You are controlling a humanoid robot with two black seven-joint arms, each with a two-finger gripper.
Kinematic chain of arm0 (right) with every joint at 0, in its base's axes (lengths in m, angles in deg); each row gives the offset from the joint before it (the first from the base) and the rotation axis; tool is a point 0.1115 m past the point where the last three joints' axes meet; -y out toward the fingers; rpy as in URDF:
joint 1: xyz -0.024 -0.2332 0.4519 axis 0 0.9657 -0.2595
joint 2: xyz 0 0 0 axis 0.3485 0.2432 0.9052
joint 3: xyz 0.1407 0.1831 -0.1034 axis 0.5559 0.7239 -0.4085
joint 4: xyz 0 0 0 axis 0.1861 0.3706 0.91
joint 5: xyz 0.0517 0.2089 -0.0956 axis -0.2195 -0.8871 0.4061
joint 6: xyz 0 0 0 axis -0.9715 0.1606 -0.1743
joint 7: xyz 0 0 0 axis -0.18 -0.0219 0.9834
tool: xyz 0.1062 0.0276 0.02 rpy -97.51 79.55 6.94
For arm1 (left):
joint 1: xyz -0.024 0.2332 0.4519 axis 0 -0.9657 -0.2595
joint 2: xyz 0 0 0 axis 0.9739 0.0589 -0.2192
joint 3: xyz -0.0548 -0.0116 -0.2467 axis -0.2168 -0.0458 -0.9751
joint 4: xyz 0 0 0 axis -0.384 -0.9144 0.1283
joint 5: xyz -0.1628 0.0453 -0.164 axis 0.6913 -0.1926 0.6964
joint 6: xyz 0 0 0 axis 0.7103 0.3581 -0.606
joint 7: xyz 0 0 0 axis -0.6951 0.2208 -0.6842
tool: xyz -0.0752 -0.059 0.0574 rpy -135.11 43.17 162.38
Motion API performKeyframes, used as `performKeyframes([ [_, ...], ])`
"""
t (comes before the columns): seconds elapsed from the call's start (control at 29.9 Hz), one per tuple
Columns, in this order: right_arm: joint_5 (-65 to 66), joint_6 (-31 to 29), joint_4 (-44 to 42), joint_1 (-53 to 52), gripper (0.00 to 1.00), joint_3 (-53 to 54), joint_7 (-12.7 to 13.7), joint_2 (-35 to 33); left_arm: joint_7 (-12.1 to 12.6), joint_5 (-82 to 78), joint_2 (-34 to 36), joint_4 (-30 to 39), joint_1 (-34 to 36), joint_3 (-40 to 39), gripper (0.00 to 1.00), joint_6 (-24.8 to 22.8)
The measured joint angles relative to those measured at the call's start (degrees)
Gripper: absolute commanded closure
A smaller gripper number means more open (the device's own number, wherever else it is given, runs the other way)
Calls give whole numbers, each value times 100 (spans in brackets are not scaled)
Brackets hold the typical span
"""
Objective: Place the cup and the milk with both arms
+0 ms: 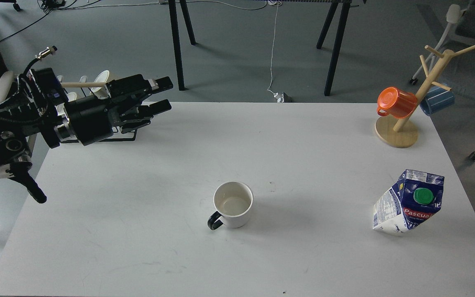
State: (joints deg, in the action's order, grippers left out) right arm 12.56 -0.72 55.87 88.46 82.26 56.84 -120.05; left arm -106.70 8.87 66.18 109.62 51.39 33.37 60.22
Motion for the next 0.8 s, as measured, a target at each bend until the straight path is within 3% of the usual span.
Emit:
performKeyframes([
  [0.37,-256,0,656,2461,2,-156,12,248,0,749,-181,-81,-650,-403,16,0],
  [0.5,-1,0,899,2374,2,-562,-10,504,0,632,-331,-82,-776,-492,16,0],
  [0.8,526,0,940,1036,2,-1971,-67,1149,0,361,-565,-85,-875,-502,15,0],
])
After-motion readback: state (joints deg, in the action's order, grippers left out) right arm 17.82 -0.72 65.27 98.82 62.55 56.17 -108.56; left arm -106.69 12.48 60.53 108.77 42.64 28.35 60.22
